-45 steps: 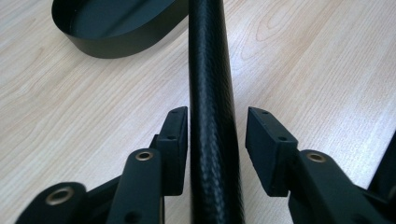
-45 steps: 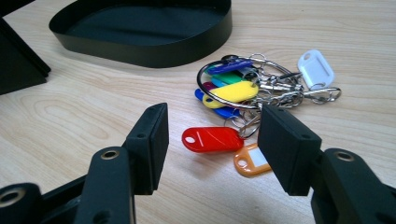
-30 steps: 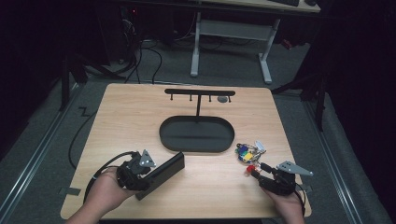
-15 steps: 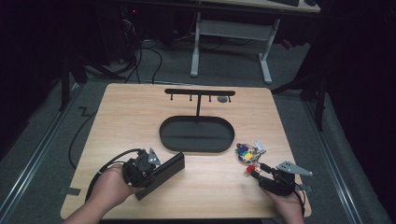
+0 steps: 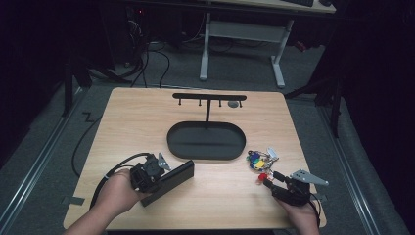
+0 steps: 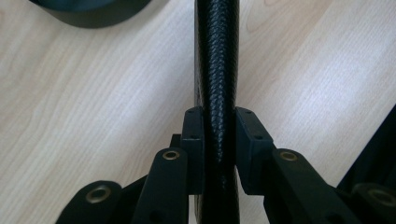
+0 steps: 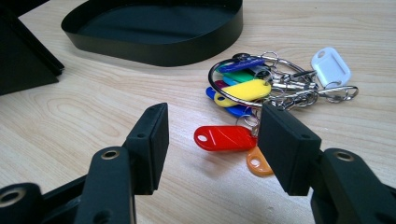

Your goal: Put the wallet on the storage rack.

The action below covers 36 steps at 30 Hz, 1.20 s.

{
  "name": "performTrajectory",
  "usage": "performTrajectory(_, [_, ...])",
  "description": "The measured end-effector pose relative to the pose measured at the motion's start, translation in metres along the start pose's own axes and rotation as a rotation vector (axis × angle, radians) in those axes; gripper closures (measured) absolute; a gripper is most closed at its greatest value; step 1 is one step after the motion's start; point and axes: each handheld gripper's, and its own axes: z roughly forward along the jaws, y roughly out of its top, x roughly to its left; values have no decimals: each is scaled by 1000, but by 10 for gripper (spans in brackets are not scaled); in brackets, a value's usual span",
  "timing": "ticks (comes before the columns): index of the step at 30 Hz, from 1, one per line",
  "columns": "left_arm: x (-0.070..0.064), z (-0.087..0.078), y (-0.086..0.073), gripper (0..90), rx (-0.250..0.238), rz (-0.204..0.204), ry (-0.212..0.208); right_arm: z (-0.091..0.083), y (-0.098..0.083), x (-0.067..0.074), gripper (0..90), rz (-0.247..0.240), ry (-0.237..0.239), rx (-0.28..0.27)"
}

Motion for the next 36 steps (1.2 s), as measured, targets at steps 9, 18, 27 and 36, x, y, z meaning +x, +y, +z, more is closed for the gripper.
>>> performTrajectory(9, [-1, -10, 4, 757, -96, 62, 36, -1, 0, -3, 440, 21, -14, -19])
performTrajectory(18, [-10, -14, 24, 767, -139, 254, 143, -6, -4, -5, 440, 23, -40, -9])
performTrajectory(27, [-20, -19, 42, 777, -198, 361, 222, -23, -11, -6, 442, 21, -61, -36])
performTrajectory(36, [-20, -21, 66, 784, -233, 453, 288, -19, -8, -8, 443, 23, -48, -37])
